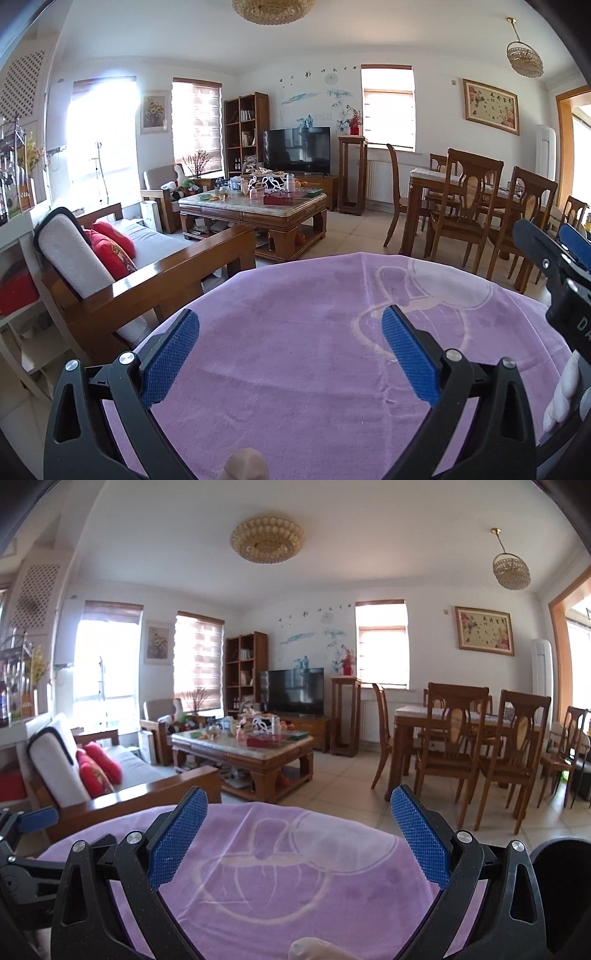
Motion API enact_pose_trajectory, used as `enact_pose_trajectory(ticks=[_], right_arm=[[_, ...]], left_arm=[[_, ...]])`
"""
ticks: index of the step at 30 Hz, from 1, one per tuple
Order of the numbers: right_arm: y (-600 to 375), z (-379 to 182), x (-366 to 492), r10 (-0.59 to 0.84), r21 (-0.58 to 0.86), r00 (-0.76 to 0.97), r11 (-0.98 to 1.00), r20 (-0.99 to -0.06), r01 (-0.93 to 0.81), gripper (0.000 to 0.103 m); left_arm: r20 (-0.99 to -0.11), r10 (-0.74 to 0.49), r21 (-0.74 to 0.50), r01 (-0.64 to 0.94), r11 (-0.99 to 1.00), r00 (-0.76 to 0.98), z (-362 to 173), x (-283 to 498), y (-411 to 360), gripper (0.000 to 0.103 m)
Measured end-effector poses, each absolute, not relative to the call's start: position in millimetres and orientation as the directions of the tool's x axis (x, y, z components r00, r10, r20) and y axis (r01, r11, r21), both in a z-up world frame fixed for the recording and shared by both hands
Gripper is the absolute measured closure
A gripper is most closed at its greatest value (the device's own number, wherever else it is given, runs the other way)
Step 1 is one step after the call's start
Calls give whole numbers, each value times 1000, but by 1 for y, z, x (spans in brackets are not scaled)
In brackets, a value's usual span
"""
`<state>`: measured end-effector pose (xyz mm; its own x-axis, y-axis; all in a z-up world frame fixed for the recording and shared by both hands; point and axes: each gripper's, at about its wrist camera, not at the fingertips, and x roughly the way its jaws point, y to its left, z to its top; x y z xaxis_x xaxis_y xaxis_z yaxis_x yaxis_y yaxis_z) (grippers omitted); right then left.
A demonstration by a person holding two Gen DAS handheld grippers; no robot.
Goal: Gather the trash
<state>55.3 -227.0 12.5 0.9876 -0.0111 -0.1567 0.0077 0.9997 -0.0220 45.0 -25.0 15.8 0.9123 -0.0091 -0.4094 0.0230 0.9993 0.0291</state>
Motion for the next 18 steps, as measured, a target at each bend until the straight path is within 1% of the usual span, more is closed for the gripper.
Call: enact_pose_trajectory(ticks=[3,12,18], right_arm=[[-226,10,54,-5,-52,988,999,-152,-3,5],[-232,-2,57,14,-40,980,999,-199,-23,5],[-225,-5,56,22,-73,977,997,-211,-39,5]], left_arm=[[-407,-7,32,22,999,913,16,43,-26,5],[-403,-11,45,32,998,915,17,42,-29,5],[-397,-2,48,23,999,918,18,40,-31,5]])
